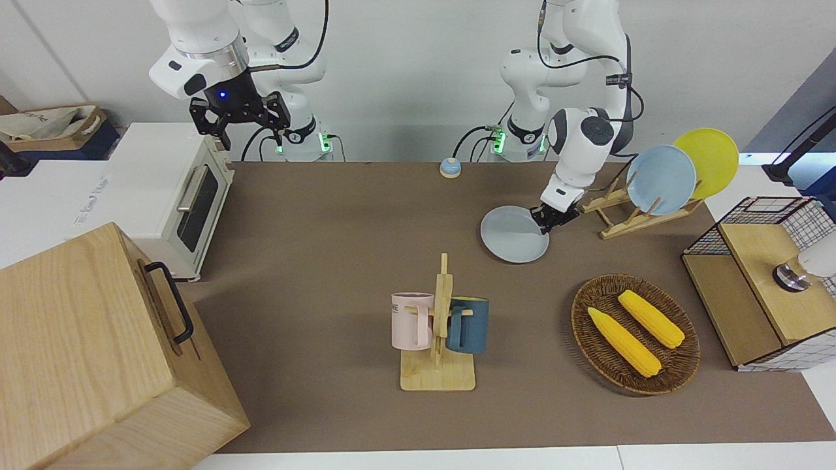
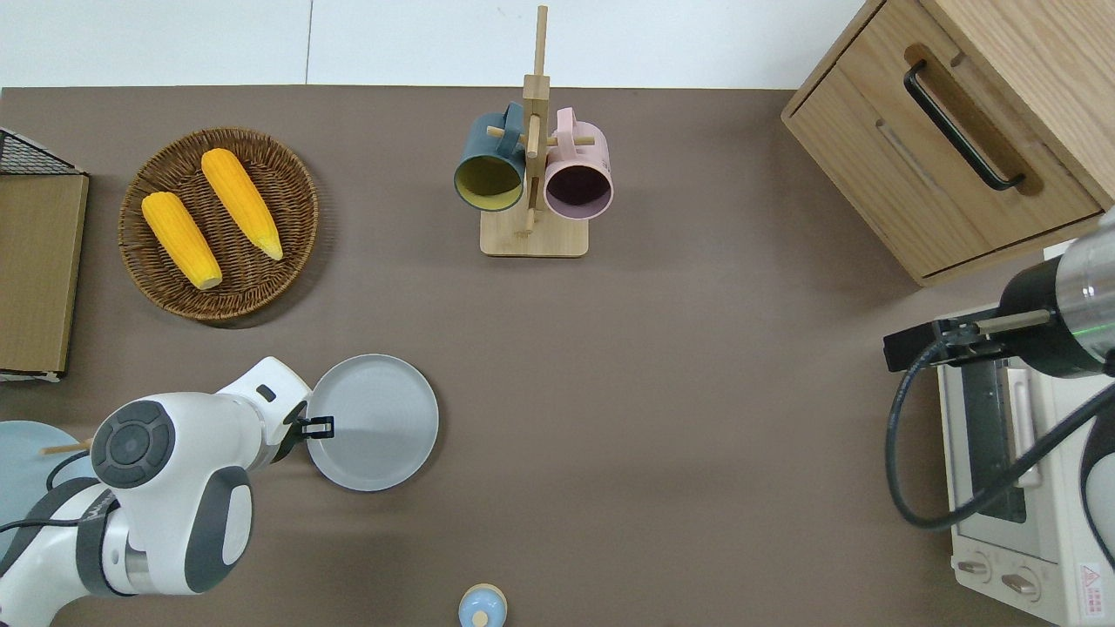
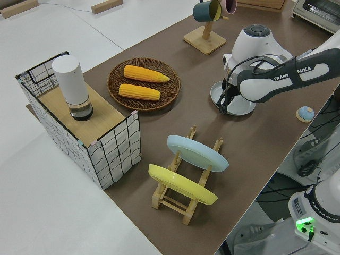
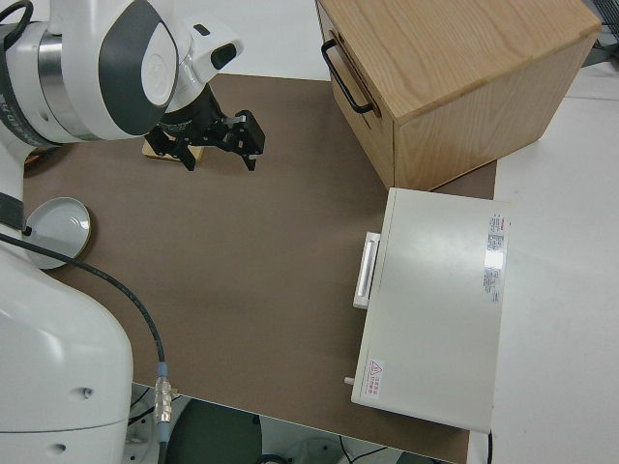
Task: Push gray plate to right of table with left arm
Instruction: 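Lower the left gripper against the near edge of the gray plate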
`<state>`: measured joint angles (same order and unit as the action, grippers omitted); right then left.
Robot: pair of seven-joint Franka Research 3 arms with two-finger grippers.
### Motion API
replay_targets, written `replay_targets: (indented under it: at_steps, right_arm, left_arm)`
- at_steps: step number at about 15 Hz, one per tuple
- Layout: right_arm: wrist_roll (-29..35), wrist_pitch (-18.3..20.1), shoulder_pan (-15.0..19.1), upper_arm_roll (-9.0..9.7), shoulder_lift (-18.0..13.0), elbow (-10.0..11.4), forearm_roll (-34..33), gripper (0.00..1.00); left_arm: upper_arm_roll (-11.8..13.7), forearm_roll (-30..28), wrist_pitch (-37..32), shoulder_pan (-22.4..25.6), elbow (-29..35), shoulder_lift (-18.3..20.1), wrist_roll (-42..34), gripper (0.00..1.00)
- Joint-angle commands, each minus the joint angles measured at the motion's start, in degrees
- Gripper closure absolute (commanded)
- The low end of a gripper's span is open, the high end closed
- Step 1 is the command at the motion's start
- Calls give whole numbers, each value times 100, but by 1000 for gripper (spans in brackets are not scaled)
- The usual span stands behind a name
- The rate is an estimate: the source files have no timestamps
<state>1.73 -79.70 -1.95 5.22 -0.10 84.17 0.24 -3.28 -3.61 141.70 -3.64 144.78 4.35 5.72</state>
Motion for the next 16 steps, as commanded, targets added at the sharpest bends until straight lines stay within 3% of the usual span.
replay_targets:
  at_steps: [1, 8, 16]
  right_arm:
    - [-15, 69, 63, 32, -43, -5, 46, 17]
    - [-6, 69, 63, 32, -43, 3, 46, 17]
    - [-15, 69, 63, 32, -43, 3, 46, 17]
  left_arm:
    - [56, -17, 148, -93, 103, -30, 69, 1000]
    - [38, -631, 174, -707, 16, -206, 235, 1000]
    - [21, -676, 419, -2289, -924, -1207, 2106, 1000]
